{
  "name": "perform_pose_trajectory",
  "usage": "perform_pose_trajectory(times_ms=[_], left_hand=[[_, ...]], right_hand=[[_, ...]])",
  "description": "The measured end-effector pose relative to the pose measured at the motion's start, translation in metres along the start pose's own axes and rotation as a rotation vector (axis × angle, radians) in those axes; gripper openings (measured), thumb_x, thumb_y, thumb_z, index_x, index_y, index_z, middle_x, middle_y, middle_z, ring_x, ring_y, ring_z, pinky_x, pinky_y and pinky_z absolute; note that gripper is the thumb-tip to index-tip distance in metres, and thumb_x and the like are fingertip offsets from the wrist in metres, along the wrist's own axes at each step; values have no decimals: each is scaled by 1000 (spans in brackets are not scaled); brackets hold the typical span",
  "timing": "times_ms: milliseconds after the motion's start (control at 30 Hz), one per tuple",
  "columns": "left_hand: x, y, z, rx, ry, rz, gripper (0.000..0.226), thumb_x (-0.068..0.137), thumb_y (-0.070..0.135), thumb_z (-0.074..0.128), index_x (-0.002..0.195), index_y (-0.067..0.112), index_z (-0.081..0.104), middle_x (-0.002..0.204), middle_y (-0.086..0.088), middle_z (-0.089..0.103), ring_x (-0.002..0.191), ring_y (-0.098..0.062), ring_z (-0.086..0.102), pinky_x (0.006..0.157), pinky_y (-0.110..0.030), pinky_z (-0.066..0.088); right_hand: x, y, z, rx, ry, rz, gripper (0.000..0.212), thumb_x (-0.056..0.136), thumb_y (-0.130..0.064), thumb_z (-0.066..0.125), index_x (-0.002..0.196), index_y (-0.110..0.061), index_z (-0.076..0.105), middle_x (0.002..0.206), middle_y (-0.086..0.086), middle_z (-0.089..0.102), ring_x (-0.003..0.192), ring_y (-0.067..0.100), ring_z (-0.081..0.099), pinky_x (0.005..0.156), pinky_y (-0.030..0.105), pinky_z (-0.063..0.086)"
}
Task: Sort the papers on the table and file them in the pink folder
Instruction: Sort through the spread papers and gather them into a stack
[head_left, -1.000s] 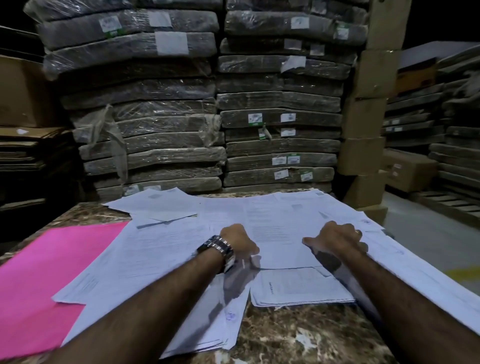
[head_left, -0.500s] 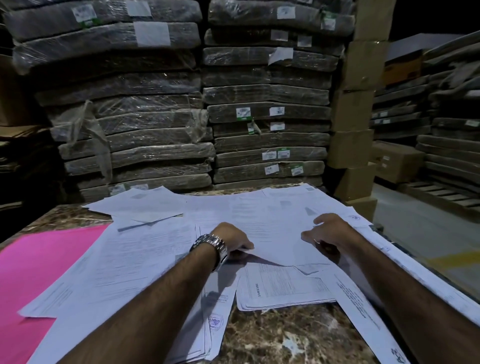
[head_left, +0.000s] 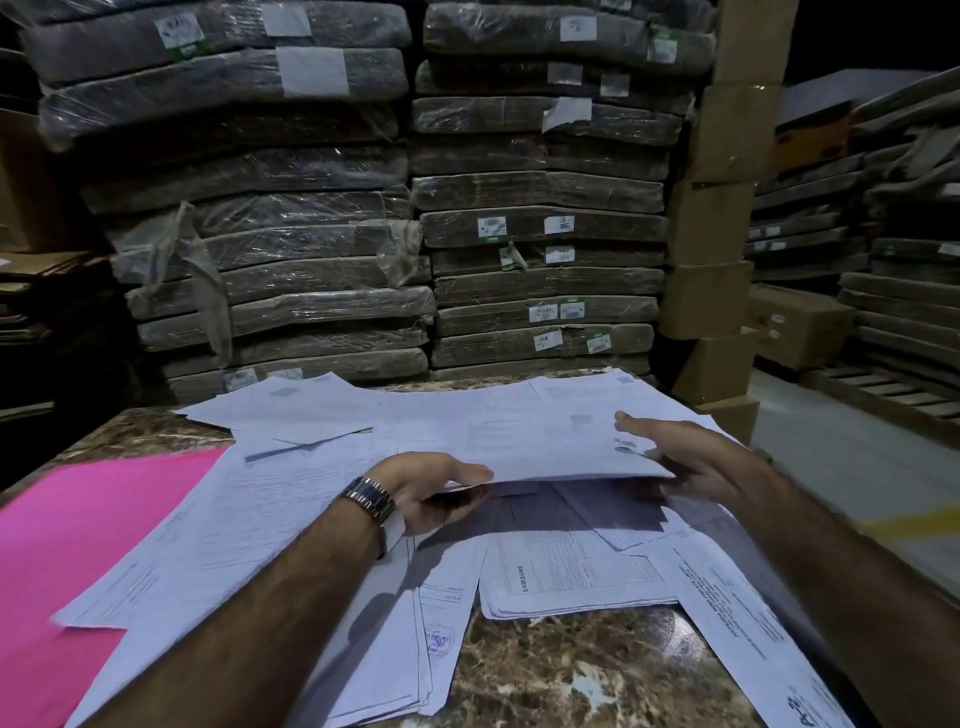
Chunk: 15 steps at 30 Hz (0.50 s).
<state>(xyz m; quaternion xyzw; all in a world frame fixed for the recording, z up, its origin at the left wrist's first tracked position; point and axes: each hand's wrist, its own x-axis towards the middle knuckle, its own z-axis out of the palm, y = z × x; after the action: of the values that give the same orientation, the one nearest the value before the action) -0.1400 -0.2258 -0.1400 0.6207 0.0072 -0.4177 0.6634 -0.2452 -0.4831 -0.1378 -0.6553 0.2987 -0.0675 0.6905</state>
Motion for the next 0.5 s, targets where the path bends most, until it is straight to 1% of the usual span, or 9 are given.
perform_pose_trajectory(times_ms=[33,67,100,167,233,333,400,467,500], left_hand=[[-5,-1,-1,32,-11,-7,11,88,-3,62,77,0,64,77,-11,61,56,-14,63,43,-18,53],[-9,-3,-2,67,-25,-12,7,87,-2,62,82,1,65,78,-10,61,52,-13,63,43,-18,53],[-12,-4,-3,99,-36,-16,5,86,-2,63,88,2,67,80,-9,61,54,-14,62,43,-18,53],[-16,-7,-9,165,-46,-36,20,84,3,67,104,6,66,89,-10,59,65,-17,58,46,-21,54],[-16,-8,-14,230,-45,-50,35,83,9,69,118,7,63,98,-10,59,70,-19,58,49,-24,55],[-17,-8,-16,200,-19,3,32,85,9,68,117,5,65,102,-12,69,70,-24,67,53,-28,56],[-17,-9,-14,138,-20,47,30,86,7,66,115,3,64,111,-15,68,73,-25,68,50,-28,56],[-17,-11,-13,129,-14,103,29,86,6,66,115,4,63,105,-14,68,63,-22,68,44,-26,54],[-15,-11,-13,148,4,146,32,85,6,67,117,3,63,102,-13,68,62,-21,69,47,-25,54]], right_hand=[[0,1,2,15,-38,3,43,84,-31,72,122,-12,64,105,7,72,93,24,69,76,32,58],[-3,1,5,-2,-57,-9,39,85,-25,72,121,-13,63,103,4,73,92,19,69,73,26,58],[-5,0,9,-39,-81,-23,36,88,-17,69,122,-12,62,99,3,71,87,15,68,63,20,58],[-6,2,12,-102,-97,-44,36,91,-4,62,126,-8,59,95,5,67,74,16,70,50,18,56],[-11,2,14,-122,-120,-26,34,91,-1,60,124,-7,61,99,13,69,63,19,73,46,21,55],[-17,4,14,-193,-154,-22,34,91,-4,61,125,-12,62,114,16,69,74,24,74,57,26,60],[-22,5,16,-177,-177,-26,33,91,-4,61,122,-13,64,113,16,70,83,29,73,64,30,60],[-24,7,17,-154,-184,-39,31,90,-2,62,119,-14,66,112,15,71,89,33,73,72,36,60],[-26,7,18,-147,-182,-50,31,89,-2,63,117,-15,67,113,15,71,89,33,73,74,37,60]])
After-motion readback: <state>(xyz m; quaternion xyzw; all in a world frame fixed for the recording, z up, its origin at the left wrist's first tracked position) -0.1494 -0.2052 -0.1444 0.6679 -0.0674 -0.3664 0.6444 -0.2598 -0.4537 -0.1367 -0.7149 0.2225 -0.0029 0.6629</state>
